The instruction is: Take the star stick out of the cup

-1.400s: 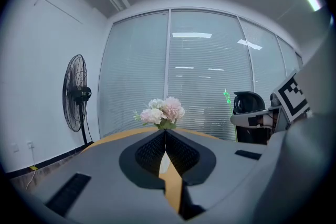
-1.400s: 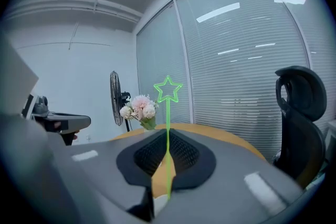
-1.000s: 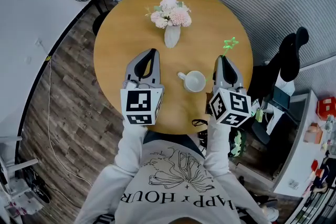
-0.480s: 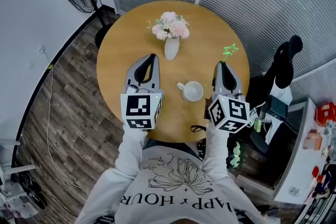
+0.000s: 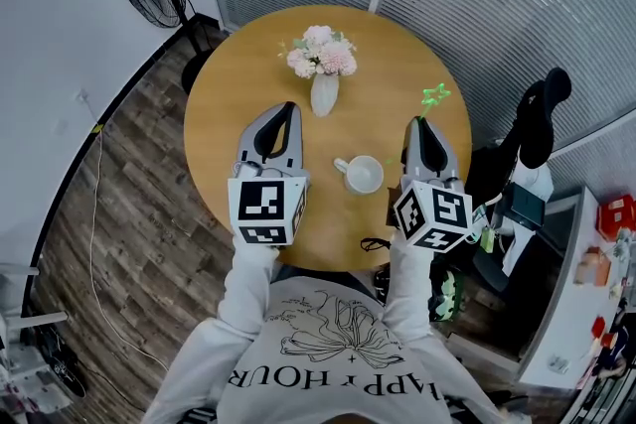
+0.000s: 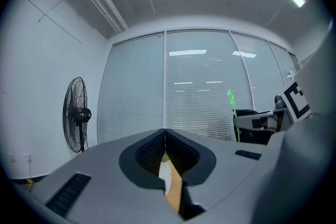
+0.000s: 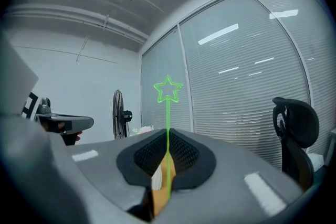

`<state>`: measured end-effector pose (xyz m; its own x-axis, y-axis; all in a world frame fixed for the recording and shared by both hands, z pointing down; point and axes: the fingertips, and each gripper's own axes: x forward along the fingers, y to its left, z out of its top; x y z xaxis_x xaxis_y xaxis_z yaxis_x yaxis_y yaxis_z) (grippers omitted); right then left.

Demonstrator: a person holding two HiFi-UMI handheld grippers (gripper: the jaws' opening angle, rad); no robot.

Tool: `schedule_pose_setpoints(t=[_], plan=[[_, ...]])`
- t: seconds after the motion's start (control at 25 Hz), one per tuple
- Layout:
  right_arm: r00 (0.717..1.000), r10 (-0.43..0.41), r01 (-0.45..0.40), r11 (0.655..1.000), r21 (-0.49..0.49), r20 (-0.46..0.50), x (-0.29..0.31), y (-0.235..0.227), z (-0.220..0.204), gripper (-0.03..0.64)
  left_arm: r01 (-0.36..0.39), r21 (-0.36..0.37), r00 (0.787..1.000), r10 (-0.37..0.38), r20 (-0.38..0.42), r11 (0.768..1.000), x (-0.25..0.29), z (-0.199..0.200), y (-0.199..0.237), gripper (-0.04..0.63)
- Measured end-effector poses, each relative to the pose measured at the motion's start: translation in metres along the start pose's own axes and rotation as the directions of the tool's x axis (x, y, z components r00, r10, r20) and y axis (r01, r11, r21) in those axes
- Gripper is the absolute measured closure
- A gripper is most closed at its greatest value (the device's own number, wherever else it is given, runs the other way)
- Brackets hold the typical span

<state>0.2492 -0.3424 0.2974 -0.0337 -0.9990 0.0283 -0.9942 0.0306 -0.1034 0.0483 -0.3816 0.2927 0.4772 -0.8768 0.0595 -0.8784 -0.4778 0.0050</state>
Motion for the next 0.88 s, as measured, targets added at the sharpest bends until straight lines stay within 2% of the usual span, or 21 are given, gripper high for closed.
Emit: schedule_pose_setpoints(t=[0.88], plan=[[1.000,0.008,-0.008,1.000,0.015,-0.002,0.0012,0.0009,-0.0026,0.595,-0.001,0.003,1.000,0.001,-0.003,1.000,0.0014,-0.0011,0.0000,0.589]])
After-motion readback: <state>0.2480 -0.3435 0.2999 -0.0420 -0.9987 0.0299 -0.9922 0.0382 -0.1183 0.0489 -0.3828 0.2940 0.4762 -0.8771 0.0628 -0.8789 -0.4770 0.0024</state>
